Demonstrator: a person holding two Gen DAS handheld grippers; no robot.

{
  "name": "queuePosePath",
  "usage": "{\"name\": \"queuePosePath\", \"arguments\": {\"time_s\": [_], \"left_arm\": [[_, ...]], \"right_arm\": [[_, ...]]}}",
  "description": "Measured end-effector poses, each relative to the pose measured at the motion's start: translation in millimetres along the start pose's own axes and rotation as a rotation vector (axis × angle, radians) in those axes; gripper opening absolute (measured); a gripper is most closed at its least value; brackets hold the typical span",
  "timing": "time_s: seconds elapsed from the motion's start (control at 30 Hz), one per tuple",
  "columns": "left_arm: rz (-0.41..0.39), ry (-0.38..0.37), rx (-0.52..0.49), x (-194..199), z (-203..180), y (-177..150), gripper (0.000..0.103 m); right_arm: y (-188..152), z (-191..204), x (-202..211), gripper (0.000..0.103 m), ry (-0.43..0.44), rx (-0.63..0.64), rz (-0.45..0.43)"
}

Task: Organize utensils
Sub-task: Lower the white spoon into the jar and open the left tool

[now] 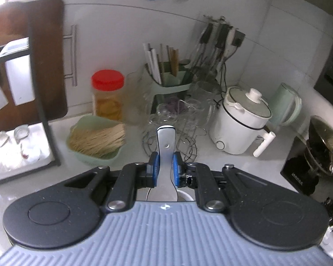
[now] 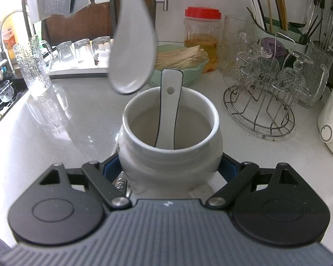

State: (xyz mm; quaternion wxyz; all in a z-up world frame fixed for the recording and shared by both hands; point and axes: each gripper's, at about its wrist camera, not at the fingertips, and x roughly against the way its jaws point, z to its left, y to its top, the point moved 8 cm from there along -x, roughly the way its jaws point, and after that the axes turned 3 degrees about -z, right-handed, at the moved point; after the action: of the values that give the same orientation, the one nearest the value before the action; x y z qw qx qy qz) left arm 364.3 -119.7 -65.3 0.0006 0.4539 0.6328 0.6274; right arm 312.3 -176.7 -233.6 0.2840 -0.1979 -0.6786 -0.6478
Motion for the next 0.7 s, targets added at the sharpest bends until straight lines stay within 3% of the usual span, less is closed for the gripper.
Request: {"name": "queuePosePath", "arguments": {"time_s": [0.1,0.3,0.7], "left_arm": [[-0.024,-0.027,-0.062,-6,-12,-4,0.016],[0.043,-0.053,-0.142,-25,-24,-21,0.016],[0.303,-0.084,-0.072,-59,-3,-53,0.016]], "right_arm": [[0,0,0,0.091,0.0,-0.003,-0.002],[-1,0,1,0.091,0.001,-0.002,-0.008],[-1,0,0,0.091,0.001,0.001,-0.01]]}}
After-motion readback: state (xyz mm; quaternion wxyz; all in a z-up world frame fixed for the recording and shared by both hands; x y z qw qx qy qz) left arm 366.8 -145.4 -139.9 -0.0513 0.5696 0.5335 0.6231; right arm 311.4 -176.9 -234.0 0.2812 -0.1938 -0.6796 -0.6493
